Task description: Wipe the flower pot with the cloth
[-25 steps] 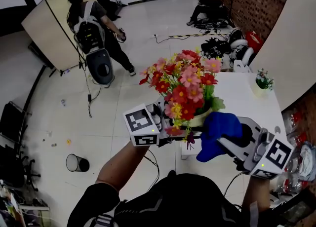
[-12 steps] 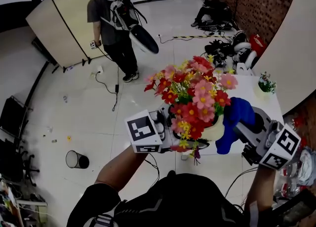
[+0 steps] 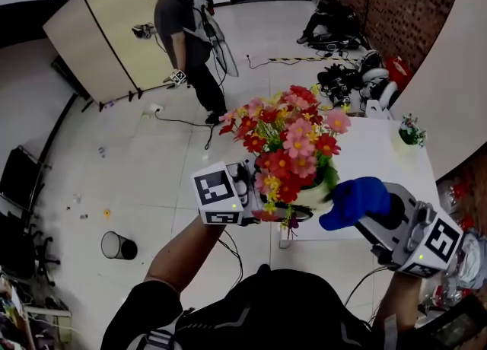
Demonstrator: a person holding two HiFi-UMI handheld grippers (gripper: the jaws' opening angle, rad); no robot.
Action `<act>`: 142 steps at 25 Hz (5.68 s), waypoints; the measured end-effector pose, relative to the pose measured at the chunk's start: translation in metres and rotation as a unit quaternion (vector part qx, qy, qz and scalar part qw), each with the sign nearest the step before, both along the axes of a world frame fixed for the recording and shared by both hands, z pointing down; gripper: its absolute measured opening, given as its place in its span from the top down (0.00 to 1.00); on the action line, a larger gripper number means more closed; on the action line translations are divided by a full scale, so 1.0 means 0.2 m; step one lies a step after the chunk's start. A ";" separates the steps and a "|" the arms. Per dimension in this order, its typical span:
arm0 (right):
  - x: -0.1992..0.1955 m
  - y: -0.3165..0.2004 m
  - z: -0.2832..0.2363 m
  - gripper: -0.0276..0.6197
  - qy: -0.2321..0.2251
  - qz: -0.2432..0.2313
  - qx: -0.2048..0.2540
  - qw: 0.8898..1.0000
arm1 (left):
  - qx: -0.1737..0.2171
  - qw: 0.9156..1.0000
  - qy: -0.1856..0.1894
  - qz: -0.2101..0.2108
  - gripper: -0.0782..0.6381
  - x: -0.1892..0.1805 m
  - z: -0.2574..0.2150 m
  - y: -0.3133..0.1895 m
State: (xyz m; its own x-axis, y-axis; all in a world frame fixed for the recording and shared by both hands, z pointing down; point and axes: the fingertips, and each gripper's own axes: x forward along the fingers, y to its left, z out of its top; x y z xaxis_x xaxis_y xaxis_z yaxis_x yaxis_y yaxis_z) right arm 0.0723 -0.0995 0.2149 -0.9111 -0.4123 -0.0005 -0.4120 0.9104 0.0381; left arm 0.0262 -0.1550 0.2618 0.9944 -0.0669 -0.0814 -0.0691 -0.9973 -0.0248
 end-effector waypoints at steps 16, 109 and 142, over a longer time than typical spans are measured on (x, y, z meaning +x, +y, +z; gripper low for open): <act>0.10 -0.16 0.03 0.82 -0.034 0.010 -0.041 0.999 | 0.033 0.994 -0.029 0.101 0.10 0.13 -0.01 0.36; 0.09 -0.03 0.06 0.82 -0.167 -0.382 -0.182 0.891 | -0.010 0.987 -0.005 0.161 0.10 0.05 0.04 0.27; 0.11 -0.24 0.18 0.82 -0.210 -0.022 -0.091 0.973 | -0.033 0.996 0.062 -0.049 0.10 0.18 -0.32 -0.09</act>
State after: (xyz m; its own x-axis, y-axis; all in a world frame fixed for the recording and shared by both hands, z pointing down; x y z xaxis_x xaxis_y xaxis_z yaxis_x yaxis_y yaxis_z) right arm 0.0953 -0.1473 0.2510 -0.8630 -0.4015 -0.3067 -0.3172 0.9030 -0.2897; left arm 0.0615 -0.1727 0.1978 0.9655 -0.1718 -0.1956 -0.1639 -0.9849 0.0562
